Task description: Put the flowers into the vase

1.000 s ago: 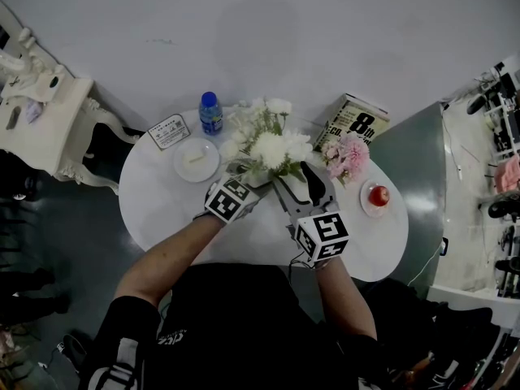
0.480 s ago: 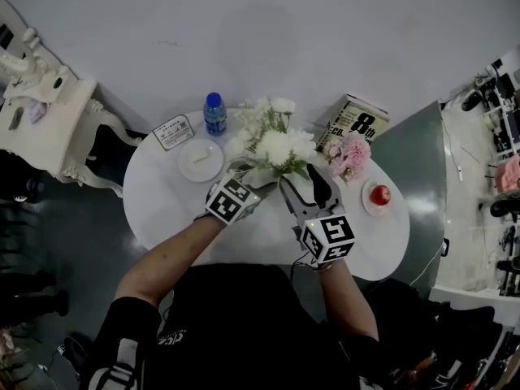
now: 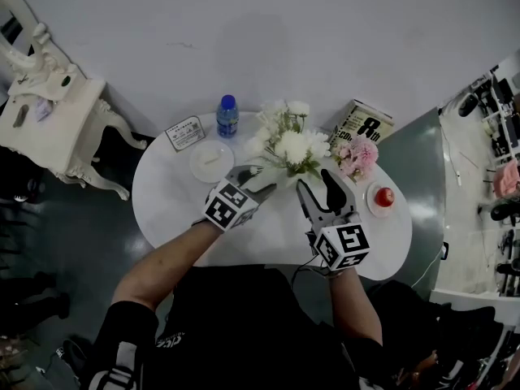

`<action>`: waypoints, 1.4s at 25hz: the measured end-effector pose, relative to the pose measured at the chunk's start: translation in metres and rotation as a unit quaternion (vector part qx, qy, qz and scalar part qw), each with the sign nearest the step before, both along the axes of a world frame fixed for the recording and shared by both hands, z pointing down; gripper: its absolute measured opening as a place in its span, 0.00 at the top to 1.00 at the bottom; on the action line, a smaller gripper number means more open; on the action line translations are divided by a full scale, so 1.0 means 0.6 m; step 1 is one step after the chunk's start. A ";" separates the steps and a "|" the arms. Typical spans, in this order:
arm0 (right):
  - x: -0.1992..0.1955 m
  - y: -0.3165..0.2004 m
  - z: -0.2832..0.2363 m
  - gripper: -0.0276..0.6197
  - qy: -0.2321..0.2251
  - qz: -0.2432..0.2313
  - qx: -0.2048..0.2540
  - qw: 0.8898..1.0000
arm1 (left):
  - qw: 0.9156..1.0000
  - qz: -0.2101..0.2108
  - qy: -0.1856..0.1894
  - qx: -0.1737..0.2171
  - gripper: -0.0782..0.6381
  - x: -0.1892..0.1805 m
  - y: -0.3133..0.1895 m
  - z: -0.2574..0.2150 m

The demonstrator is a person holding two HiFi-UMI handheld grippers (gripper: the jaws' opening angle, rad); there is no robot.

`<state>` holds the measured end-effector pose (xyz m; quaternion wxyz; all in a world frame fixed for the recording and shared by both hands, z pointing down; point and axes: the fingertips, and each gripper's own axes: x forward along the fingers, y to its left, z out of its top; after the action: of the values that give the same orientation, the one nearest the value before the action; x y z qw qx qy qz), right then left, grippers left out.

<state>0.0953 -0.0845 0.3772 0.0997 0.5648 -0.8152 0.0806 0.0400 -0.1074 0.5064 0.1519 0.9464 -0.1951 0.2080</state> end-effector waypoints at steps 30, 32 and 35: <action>-0.032 0.303 -0.052 0.91 -0.104 -0.057 0.014 0.993 | 0.979 -0.124 0.145 0.067 0.88 -0.054 0.283 -0.212; -0.031 0.321 -0.047 0.91 -0.122 -0.056 0.003 0.991 | 0.979 -0.129 0.147 0.058 0.88 -0.059 0.299 -0.208; -0.038 0.326 -0.040 0.91 -0.124 -0.059 -0.009 0.991 | 0.980 -0.122 0.153 0.044 0.88 -0.061 0.307 -0.208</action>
<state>0.0726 0.1110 0.3533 0.0077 0.5004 -0.8525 0.1510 0.0032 0.0769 0.3815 0.1625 0.9419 -0.2921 0.0322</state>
